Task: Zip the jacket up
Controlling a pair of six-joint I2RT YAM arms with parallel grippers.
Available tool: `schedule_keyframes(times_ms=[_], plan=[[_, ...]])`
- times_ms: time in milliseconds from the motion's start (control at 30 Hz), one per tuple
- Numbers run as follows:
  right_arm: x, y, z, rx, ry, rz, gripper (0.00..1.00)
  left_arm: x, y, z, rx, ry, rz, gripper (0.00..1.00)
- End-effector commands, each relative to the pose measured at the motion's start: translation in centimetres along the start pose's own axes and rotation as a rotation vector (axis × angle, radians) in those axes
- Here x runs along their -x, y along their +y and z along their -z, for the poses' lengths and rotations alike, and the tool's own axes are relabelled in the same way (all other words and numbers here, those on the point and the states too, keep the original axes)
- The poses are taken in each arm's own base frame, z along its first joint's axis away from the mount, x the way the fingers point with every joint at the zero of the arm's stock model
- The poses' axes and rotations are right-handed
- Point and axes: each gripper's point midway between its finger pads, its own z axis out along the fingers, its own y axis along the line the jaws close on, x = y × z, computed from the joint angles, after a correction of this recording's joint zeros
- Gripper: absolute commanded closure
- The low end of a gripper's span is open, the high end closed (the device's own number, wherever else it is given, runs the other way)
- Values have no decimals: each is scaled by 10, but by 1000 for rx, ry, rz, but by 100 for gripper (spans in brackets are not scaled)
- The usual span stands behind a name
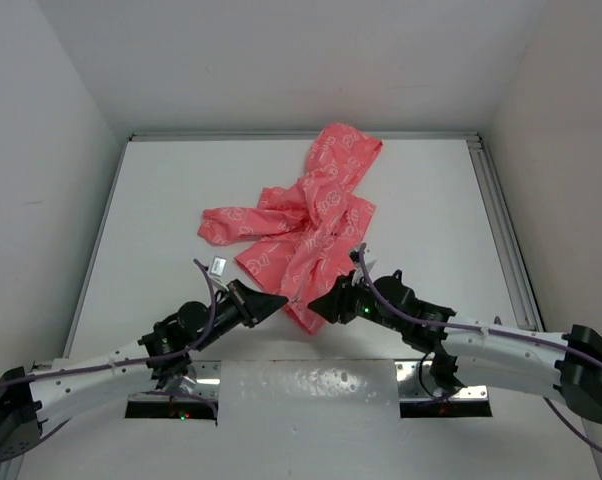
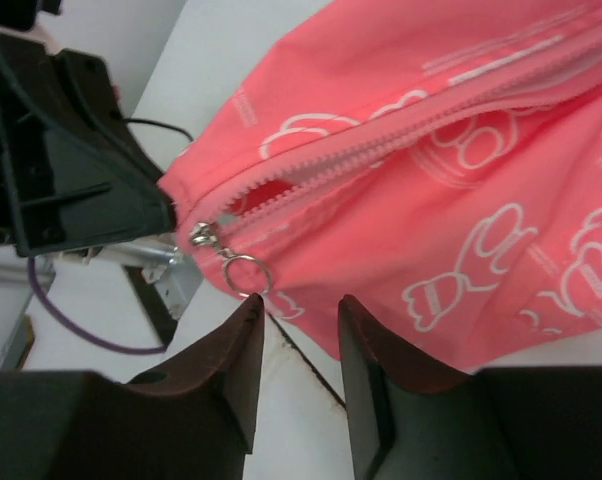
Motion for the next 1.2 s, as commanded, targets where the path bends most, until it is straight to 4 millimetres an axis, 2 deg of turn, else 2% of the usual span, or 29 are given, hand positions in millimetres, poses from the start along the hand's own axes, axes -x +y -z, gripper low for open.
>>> schedule_keyframes(times_ms=[0, 233, 433, 533, 633, 800, 1167], plan=[[20, 45, 2, 208, -64, -52, 64, -27, 71, 13, 127, 55, -22, 100], [17, 54, 1, 268, -59, -63, 57, -28, 70, 13, 113, 59, -5, 100], [16, 49, -9, 231, -47, -52, 56, -30, 65, 13, 93, 70, 1, 100], [11, 39, -12, 188, -35, -55, 55, -30, 64, 14, 82, 71, 11, 100], [8, 39, -12, 200, -31, -67, 54, -29, 62, 14, 77, 66, 5, 100], [6, 48, -10, 255, -30, -89, 53, -30, 64, 15, 78, 68, 7, 100], [17, 59, -5, 330, -97, -107, 50, -32, 67, 17, 75, 71, 22, 100]])
